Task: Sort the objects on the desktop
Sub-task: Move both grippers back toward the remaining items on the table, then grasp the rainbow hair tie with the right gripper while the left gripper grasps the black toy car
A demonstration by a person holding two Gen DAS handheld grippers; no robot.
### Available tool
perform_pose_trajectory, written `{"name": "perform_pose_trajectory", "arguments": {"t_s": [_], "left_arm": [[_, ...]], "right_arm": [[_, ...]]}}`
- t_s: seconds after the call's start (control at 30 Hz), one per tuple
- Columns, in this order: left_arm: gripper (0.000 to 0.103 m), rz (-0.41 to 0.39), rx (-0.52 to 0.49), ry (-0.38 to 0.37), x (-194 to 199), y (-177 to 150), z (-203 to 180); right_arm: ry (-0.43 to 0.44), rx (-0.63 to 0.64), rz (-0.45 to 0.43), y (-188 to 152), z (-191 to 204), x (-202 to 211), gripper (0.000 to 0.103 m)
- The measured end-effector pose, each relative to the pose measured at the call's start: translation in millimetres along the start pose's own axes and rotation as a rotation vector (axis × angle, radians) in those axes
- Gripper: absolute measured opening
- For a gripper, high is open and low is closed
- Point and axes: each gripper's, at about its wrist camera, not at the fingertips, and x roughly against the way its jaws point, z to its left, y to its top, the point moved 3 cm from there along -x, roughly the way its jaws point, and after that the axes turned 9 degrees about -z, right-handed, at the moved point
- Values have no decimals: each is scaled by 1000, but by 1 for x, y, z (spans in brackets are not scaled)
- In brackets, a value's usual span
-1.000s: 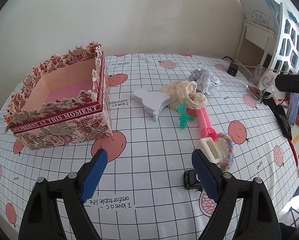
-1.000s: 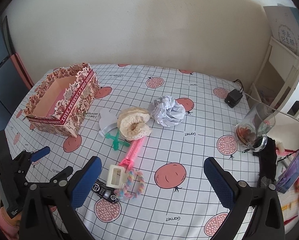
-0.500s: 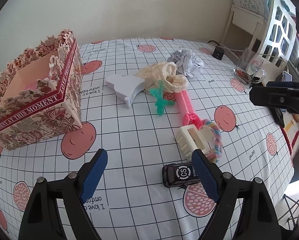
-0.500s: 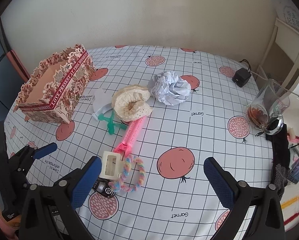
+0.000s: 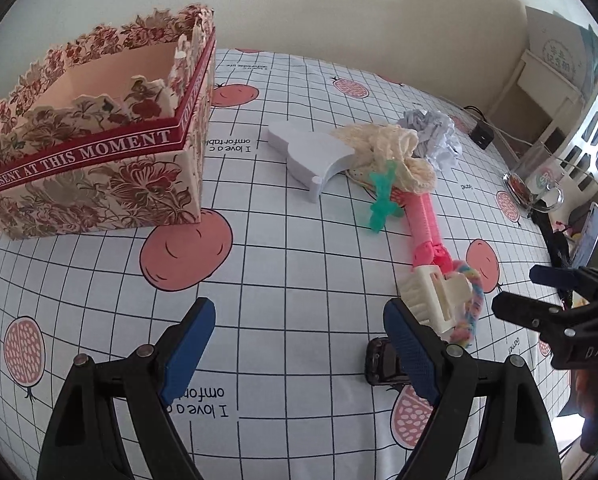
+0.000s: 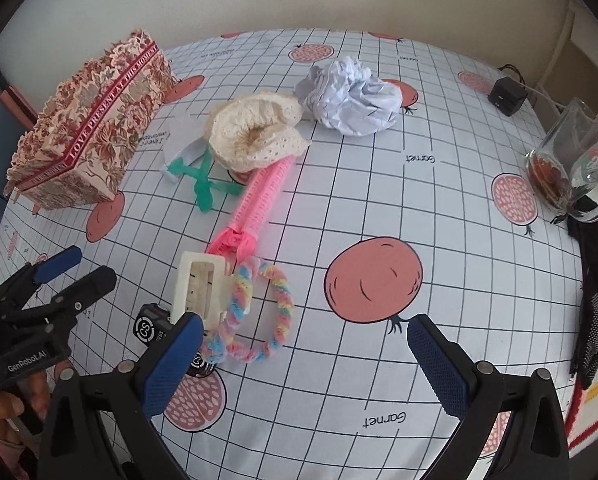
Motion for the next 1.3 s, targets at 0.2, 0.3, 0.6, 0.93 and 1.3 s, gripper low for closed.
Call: {"name": "perform_pose_trajectory", "arguments": {"t_s": [0.2, 0.3, 0.6, 0.93, 1.3], "left_arm": [[87, 21, 31, 48, -6, -1, 11], [87, 26, 55, 59, -8, -1, 15], [87, 27, 61, 31, -9, 0, 12], [87, 32, 56, 9, -9, 2, 9], [87, 37, -6, -94, -6, 2, -14]], "right_arm": [[21, -14, 33, -4, 12, -14, 103], [26, -33, 32, -4, 13, -16, 103], [39, -97, -14, 1, 2, -8, 79], [77, -127, -49, -1, 0, -4, 31], [107, -133, -87, -6, -8, 11, 9]]}}
